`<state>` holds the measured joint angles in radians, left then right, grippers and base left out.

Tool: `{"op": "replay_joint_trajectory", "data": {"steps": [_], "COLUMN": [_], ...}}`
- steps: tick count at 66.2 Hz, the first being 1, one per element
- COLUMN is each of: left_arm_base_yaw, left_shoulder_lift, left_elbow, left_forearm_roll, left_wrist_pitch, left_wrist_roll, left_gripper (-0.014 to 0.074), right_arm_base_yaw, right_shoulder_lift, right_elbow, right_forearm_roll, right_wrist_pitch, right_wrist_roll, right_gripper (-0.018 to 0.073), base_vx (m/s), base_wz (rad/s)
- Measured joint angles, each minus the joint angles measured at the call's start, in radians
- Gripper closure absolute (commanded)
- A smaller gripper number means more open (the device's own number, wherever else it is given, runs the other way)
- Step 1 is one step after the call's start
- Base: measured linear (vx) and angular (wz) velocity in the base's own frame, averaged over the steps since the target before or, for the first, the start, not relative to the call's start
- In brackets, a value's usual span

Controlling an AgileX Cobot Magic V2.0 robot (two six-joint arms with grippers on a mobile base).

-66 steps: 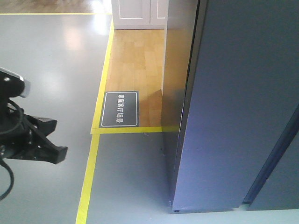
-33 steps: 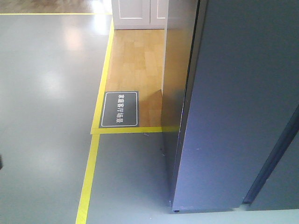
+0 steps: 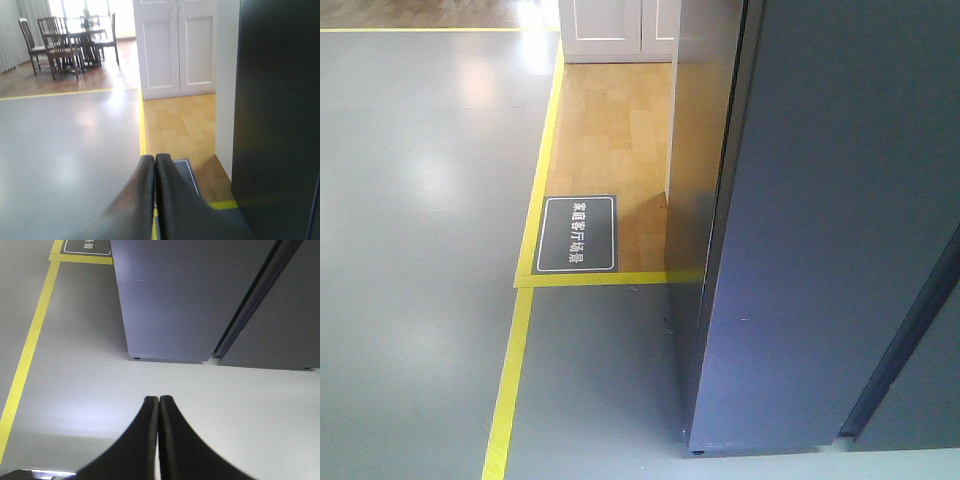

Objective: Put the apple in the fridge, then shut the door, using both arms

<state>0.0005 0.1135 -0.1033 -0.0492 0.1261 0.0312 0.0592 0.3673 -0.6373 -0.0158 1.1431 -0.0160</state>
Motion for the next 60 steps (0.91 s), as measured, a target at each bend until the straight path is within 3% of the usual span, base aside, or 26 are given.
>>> {"op": "replay_joint_trajectory", "data": {"steps": [12, 31, 60], "left_arm_base_yaw": [0.001, 0.001, 0.001], "left_shoulder_lift": [-0.109, -0.125, -0.125], "left_elbow": [0.116, 0.126, 0.126], "left_forearm_roll": [0.0, 0.049, 0.06], "left_wrist_pitch": [-0.08, -0.085, -0.085], "left_wrist_roll": [-0.031, -0.115, -0.122], "left_gripper": [0.0603, 0.0603, 0.0603], "right_arm_base_yaw": [0.0, 0.0, 0.0], "right_shoulder_lift": [0.0, 0.0, 0.0], "right_elbow": [0.0, 0.0, 0.0], "right_forearm_roll": [0.0, 0.0, 0.0], "right_wrist_pitch": [0.0, 0.0, 0.0], "right_wrist_roll": [0.0, 0.0, 0.0], "right_gripper": [0.0562, 0.0562, 0.0562], "base_vx": [0.0, 0.0, 0.0], "base_wz": [0.0, 0.0, 0.0]}}
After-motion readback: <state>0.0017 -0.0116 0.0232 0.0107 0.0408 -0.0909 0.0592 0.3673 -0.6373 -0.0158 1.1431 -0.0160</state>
